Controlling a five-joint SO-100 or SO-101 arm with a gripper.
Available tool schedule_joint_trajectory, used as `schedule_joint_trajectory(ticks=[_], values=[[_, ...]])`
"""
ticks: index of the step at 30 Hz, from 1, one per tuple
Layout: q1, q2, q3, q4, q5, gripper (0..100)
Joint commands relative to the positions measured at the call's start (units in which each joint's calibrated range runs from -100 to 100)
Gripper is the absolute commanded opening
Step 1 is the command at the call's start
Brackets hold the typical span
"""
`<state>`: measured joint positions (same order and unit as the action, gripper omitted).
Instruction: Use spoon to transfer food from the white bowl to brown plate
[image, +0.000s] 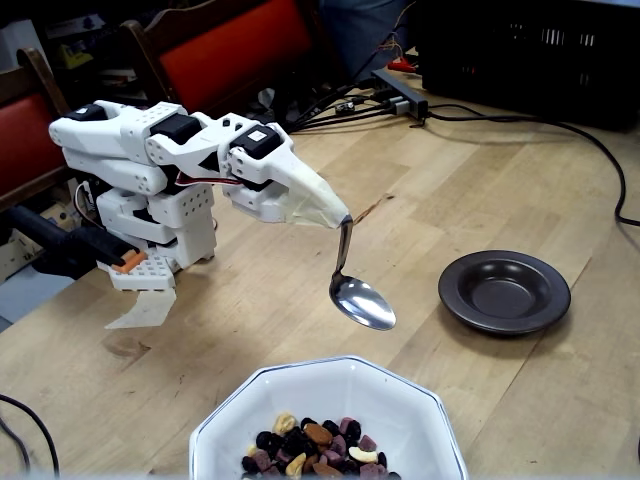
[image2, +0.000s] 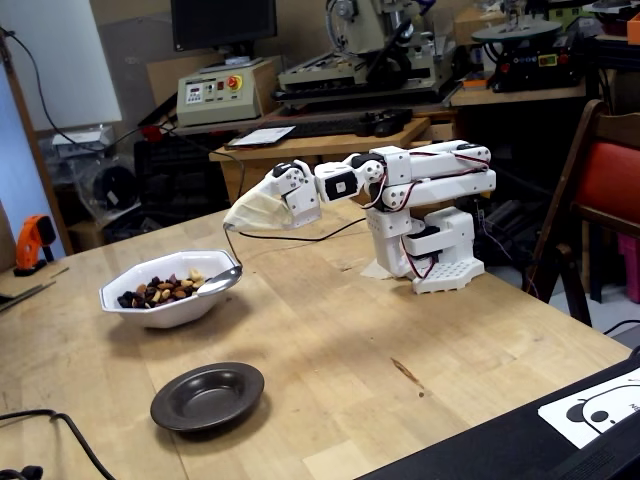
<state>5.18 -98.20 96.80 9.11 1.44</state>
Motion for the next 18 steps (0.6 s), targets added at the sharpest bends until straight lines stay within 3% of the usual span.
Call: schedule_joint_trajectory(ticks=[1,11,18], values=[[-0.22,-0.78,-1.23,-0.10,0.24,3],[-0.22,0.68,-10.43,-0.02,0.24,3],[-0.22,10.26,-21.05,-0.02,0.24,3]])
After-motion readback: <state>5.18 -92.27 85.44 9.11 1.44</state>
